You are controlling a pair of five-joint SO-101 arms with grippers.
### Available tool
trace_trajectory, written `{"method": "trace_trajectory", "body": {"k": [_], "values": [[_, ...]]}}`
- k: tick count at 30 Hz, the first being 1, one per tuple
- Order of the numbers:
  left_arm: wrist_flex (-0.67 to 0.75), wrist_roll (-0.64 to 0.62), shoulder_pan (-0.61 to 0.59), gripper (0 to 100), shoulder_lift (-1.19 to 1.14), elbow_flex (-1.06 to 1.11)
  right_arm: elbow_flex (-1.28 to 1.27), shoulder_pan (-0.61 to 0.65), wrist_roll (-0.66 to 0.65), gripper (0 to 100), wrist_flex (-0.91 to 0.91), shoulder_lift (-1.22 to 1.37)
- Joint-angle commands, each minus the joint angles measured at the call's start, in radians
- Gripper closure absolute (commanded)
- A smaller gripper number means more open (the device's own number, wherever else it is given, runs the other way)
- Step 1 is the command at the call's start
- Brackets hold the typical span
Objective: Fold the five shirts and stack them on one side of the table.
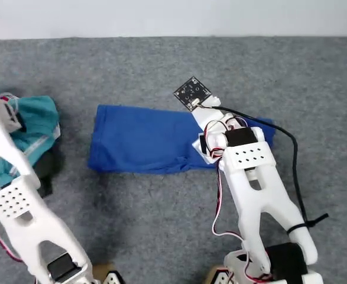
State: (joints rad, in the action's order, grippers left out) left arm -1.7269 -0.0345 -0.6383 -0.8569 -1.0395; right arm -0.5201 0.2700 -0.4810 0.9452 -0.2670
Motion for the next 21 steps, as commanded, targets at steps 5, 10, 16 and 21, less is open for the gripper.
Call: {"method": "trace_trajectory", "body": {"k": [5,10,16,21], "values": [[-0.026,-0.009,0.322,83,0.209,0.245,0.006,0.002,0.009,67.3,0.010,-0.044],[-0.020,-0.054,0.493,83,0.250,0.374,0.005,-0.001,0.009,67.3,0.010,-0.044],[-0.002,-0.051,0.477,83,0.135,0.389,0.005,-0.001,0.009,67.3,0.010,-0.044],[-0.011,-0.051,0.425,83,0.064,0.315,0.005,-0.001,0.009,67.3,0.010,-0.044]]}}
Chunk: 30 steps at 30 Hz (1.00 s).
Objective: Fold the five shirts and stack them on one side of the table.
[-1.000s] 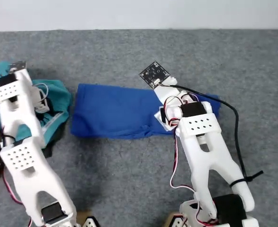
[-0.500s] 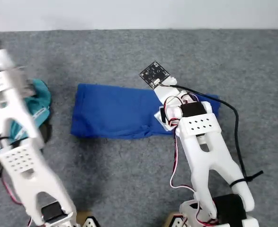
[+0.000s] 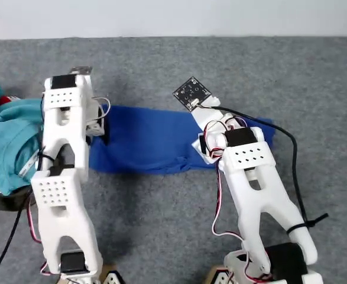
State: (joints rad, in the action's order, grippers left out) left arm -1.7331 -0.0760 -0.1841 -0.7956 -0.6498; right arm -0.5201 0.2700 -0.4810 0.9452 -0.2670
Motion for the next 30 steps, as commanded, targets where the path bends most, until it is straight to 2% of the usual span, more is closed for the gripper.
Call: {"method": "trace_trajectory", "body": {"k": [1,7,13,16,22,30], "values": [[-0.009,-0.008,-0.031,83,0.002,-0.084,0.005,-0.001,0.009,67.3,0.010,-0.044],[0.011,-0.012,-0.029,83,-0.018,-0.087,0.005,0.004,0.011,67.3,0.010,-0.044],[0.069,-0.077,0.012,83,-0.189,-0.102,0.005,0.001,0.011,67.3,0.018,-0.044],[0.014,-0.087,0.014,83,-0.224,-0.182,0.006,0.002,0.011,67.3,0.048,-0.044],[-0.020,-0.089,0.080,83,-0.285,-0.182,0.006,0.002,0.011,67.3,0.053,-0.045],[-0.021,-0.089,0.124,99,-0.290,-0.133,0.005,-0.004,0.008,67.3,0.096,-0.179]]}}
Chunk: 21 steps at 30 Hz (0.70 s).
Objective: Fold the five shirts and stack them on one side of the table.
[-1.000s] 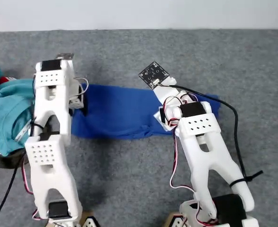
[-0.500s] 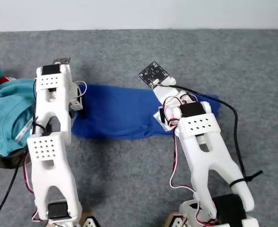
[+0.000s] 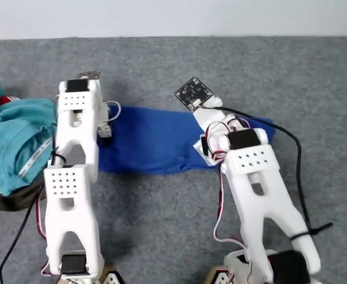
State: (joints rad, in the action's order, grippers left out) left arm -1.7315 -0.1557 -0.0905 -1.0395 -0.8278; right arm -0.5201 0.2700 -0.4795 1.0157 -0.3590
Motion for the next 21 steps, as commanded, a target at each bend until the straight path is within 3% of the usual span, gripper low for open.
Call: {"method": "trace_trajectory", "body": {"k": [1,11,21], "values": [[-0.023,-0.009,0.029,99,-0.046,0.048,0.005,-0.010,0.006,67.3,0.039,-0.110],[-0.025,-0.008,0.115,99,0.109,0.036,0.005,-0.245,0.011,67.3,0.077,-0.236],[-0.020,0.057,0.477,99,0.451,0.056,0.005,-0.466,0.011,67.4,0.166,-0.245]]}}
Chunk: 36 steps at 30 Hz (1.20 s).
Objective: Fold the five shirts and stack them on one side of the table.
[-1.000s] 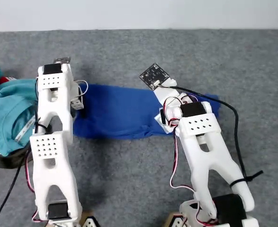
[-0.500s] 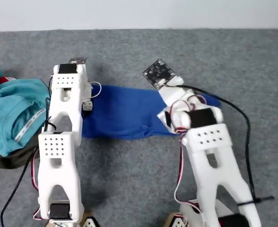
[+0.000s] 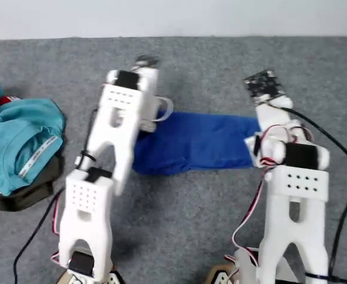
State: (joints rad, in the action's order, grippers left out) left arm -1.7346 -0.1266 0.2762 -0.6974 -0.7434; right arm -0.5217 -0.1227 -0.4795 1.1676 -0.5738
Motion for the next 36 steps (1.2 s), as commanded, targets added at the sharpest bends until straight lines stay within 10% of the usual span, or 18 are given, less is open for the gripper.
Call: {"method": "trace_trajectory", "body": {"k": [1,36], "values": [[-0.017,0.029,0.140,99,0.110,-0.041,0.006,-0.101,0.011,67.4,0.015,-0.030],[0.203,0.028,0.529,99,-0.575,-0.888,0.012,-0.452,0.003,67.4,0.013,-0.030]]}}
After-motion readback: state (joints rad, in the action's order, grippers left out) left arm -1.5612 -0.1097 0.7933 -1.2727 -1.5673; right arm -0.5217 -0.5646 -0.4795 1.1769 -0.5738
